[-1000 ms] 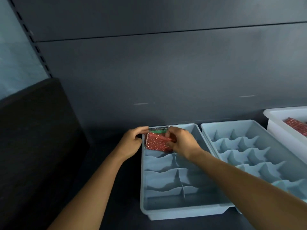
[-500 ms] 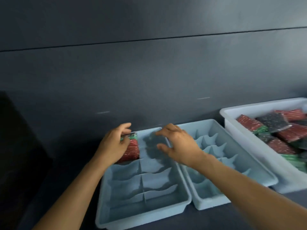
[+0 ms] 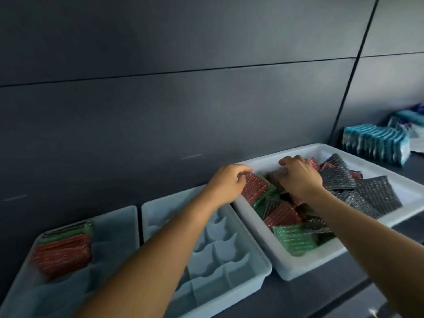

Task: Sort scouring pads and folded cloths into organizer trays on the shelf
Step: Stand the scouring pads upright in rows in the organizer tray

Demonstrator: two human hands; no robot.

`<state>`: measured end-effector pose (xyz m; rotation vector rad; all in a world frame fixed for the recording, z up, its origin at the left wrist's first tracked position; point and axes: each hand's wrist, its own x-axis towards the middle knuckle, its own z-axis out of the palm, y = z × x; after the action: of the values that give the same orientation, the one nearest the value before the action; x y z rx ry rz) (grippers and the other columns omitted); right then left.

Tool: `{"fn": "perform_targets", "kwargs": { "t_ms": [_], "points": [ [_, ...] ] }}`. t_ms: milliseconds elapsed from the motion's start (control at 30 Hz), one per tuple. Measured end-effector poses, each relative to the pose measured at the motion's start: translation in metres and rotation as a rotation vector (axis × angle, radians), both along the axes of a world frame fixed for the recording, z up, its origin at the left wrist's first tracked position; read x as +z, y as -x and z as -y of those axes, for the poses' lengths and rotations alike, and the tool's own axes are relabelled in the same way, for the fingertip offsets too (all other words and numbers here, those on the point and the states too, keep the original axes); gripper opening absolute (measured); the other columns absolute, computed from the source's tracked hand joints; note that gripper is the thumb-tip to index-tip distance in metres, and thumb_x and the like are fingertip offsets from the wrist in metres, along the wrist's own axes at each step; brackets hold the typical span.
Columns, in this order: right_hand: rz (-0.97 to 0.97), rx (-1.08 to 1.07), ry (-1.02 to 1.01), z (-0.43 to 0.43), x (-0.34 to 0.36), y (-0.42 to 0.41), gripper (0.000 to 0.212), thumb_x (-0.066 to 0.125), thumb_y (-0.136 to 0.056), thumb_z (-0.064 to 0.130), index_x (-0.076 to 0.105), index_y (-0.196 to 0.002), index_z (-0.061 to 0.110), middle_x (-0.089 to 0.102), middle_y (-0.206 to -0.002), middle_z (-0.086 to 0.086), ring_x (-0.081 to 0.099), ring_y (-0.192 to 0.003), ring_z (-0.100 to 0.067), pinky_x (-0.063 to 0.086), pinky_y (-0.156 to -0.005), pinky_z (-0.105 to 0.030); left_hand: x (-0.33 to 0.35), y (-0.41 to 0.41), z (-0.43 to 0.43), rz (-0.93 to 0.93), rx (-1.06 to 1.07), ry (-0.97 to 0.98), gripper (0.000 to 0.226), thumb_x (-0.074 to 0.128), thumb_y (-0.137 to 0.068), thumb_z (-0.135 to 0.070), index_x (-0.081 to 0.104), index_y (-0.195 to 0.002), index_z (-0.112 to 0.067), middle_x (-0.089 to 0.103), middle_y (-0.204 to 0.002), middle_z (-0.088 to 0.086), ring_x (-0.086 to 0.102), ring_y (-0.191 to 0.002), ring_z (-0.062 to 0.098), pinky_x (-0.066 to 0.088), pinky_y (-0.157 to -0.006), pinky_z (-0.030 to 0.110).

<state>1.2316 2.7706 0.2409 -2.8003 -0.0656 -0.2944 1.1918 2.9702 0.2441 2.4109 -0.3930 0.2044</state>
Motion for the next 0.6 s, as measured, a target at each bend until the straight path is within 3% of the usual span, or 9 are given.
{"fn": "perform_targets", "kwargs": {
  "t_ms": [133,233,333,467,600],
  "points": [
    [-0.186,-0.126,0.106,0.015,-0.006,-0.02,0.068,0.062,-0.087,0.047,0.035,-0.136,0.008,0.048,-0.136,-0.017,0.039,-0.131,-0.035,0.04,-0.099,-0.046,-0.009,-0.046,0.041,-0.132,-0.07,-0.378,0.063,0.04,-0.091,0.005,0.04,-0.148,-0.021,0.036,-0.156,0.0,0.033,-0.144,0.019,0.028,-0.116,0.03],
    [-0.243,-0.096,0.095,0.016,-0.015,-0.03,0.073,0.07,-0.083,0.04,0.03,-0.136,0.008,0.055,-0.129,-0.015,0.046,-0.126,-0.035,0.044,-0.093,-0.046,-0.026,-0.067,0.049,-0.22,-0.084,-0.62,0.08,0.045,-0.084,0.011,0.032,-0.151,-0.031,0.031,-0.159,-0.002,0.031,-0.145,0.023,0.035,-0.113,0.038],
    [-0.24,-0.075,-0.01,0.016,-0.023,-0.038,0.062,0.07,-0.083,0.024,0.032,-0.129,0.007,0.058,-0.12,-0.016,0.055,-0.115,-0.037,0.048,-0.09,-0.048,-0.033,-0.075,0.051,-0.164,-0.078,-0.74,0.08,0.052,-0.084,0.005,0.034,-0.149,-0.037,0.041,-0.148,-0.001,0.04,-0.134,0.028,0.043,-0.105,0.042],
    [-0.22,-0.098,-0.136,0.017,-0.02,-0.036,0.032,0.057,-0.089,0.023,0.047,-0.115,0.008,0.06,-0.112,-0.012,0.06,-0.101,-0.034,0.05,-0.086,-0.044,-0.024,-0.071,0.053,-0.002,-0.099,-0.92,0.061,0.059,-0.086,-0.001,0.05,-0.138,-0.031,0.041,-0.129,0.004,0.035,-0.126,0.026,0.039,-0.099,0.037],
    [-0.055,-0.099,-0.22,0.023,-0.007,-0.026,0.024,0.048,-0.096,0.031,0.056,-0.101,0.008,0.063,-0.095,-0.01,0.06,-0.085,-0.03,0.051,-0.078,-0.039,-0.01,-0.065,0.038,0.101,-0.1,-0.831,0.045,0.071,-0.087,-0.023,0.057,-0.129,-0.029,0.052,-0.127,-0.001,0.042,-0.122,0.022,0.035,-0.093,0.035]
  ]
}}
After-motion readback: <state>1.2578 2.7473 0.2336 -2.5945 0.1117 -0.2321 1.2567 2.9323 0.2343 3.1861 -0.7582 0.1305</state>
